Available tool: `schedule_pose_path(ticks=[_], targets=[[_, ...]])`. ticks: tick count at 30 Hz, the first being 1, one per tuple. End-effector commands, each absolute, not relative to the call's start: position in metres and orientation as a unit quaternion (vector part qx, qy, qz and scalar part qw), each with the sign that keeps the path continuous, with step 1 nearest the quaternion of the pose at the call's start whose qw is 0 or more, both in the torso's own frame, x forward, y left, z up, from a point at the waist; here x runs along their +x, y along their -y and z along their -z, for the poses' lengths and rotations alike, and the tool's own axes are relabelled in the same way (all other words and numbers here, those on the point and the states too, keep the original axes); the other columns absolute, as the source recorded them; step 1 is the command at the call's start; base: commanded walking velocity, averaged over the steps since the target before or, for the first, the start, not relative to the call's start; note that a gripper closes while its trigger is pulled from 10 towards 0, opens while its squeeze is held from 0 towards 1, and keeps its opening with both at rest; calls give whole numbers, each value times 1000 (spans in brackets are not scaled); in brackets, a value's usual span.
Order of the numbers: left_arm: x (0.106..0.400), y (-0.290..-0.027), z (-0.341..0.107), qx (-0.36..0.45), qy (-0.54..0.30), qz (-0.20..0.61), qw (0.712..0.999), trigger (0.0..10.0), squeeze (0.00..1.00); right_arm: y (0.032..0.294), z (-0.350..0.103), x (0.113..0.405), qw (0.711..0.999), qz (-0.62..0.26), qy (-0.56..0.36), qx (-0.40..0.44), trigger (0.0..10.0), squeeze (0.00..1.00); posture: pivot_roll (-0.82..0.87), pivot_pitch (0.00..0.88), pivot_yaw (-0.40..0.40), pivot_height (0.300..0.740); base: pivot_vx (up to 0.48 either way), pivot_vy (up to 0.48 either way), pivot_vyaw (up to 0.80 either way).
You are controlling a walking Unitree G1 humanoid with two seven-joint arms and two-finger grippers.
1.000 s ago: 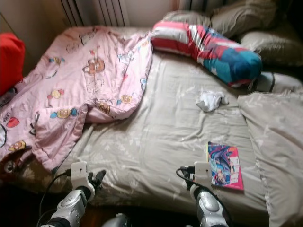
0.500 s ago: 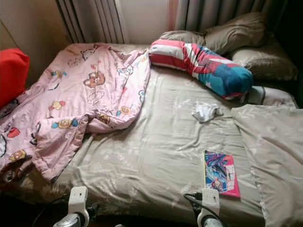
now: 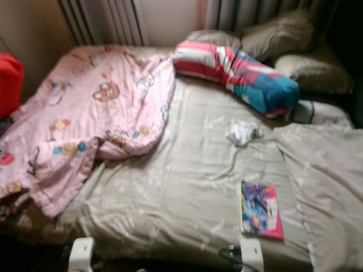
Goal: Clean up the room
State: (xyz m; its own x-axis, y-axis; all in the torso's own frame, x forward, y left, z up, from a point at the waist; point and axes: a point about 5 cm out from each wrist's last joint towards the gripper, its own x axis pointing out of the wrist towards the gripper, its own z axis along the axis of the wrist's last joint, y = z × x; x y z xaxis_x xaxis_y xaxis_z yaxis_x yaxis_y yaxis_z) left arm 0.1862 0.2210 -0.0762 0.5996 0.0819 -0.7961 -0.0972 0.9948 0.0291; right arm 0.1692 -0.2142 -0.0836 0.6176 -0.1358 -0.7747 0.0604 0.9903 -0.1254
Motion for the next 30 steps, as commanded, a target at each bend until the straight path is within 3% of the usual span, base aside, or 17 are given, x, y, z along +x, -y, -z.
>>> schedule_pose_path(ticks=[1, 15, 30], targets=[[181, -222, 79, -4, -458, -45, 888, 10000, 0, 209, 88, 162, 893, 47, -447, -39, 10000, 0, -72, 129, 60, 738, 0, 326, 0], [177, -197, 86, -6, -468, -30, 883, 10000, 0, 208, 89, 161, 892, 49, -449, -30, 10000, 0, -73, 131, 61, 738, 0, 324, 0], [174, -216, 84, -2, -471, -38, 881, 10000, 0, 216, 90, 153, 888, 55, -456, -30, 10000, 0, -72, 133, 65, 738, 0, 378, 0]])
